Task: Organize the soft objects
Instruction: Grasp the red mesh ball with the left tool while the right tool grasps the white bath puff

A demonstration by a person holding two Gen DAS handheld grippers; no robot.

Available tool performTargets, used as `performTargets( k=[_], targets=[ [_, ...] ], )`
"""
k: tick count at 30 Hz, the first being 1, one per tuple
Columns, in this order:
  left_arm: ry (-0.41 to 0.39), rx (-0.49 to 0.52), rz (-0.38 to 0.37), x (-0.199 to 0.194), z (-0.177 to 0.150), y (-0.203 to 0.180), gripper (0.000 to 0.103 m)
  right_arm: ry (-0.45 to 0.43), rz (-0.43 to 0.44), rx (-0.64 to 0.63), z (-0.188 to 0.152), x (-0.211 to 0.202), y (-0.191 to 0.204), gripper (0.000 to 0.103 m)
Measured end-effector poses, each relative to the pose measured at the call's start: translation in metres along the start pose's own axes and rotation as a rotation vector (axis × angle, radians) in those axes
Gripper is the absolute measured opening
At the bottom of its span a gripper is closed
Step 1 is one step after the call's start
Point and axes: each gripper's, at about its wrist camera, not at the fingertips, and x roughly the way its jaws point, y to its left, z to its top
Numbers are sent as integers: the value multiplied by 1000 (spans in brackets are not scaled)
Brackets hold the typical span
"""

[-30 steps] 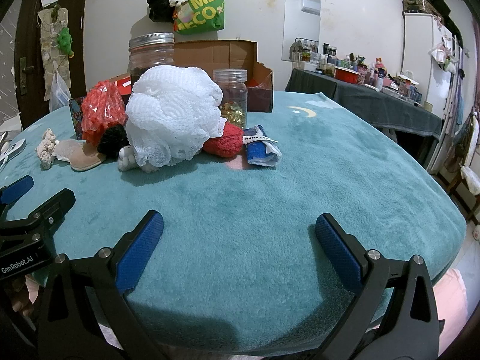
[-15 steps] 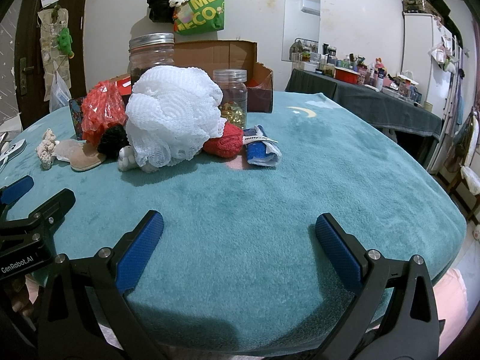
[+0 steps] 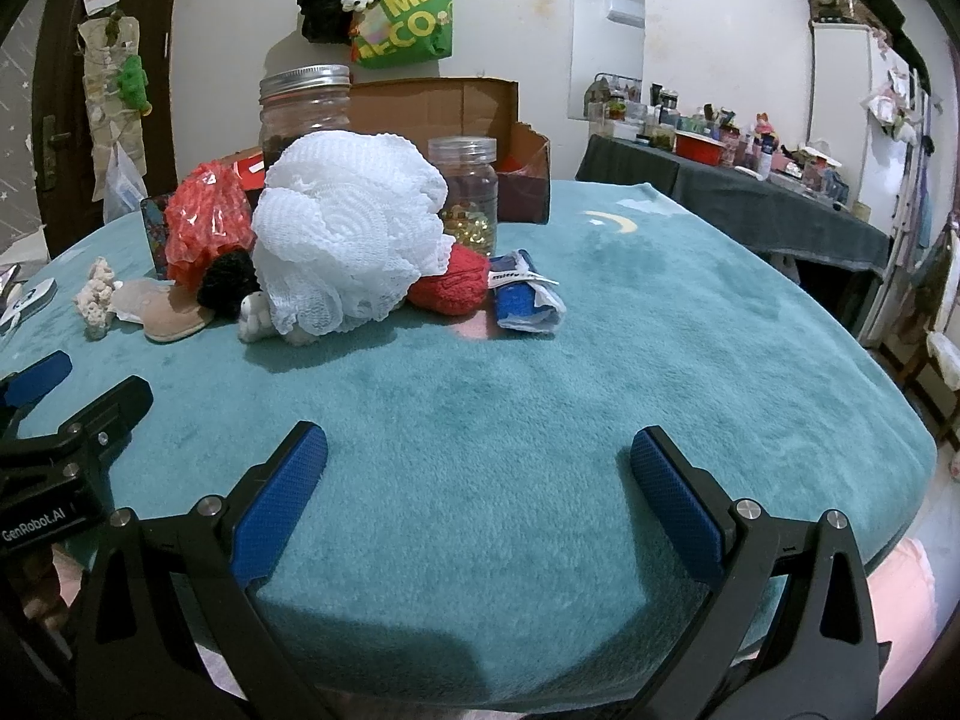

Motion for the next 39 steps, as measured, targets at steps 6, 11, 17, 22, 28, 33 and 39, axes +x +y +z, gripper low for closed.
performTargets(
  k=[6, 11, 17, 22, 28, 33, 39],
  targets=[
    [4, -9, -14, 7, 19, 9, 103, 17, 29, 11, 17, 2, -5, 103],
    [-17, 7, -40, 3, 38, 8, 103, -11, 39, 24, 27, -3, -9, 103],
    [-32, 29, -77, 4, 63, 6, 103, -39, 90, 46, 54, -4, -17, 103],
    [-11, 25, -123, 13, 82, 7, 103, -51, 138, 43, 77, 2, -19, 103],
    [44, 17, -172, 31, 96, 8, 103, -18, 219, 31, 93, 18, -19, 103],
    [96, -4, -202, 47, 102, 12, 94, 28, 338, -11, 104, 35, -15, 103],
    [175, -28, -300, 61, 102, 10, 66, 107, 499, 26, 110, 57, -16, 100]
  ],
)
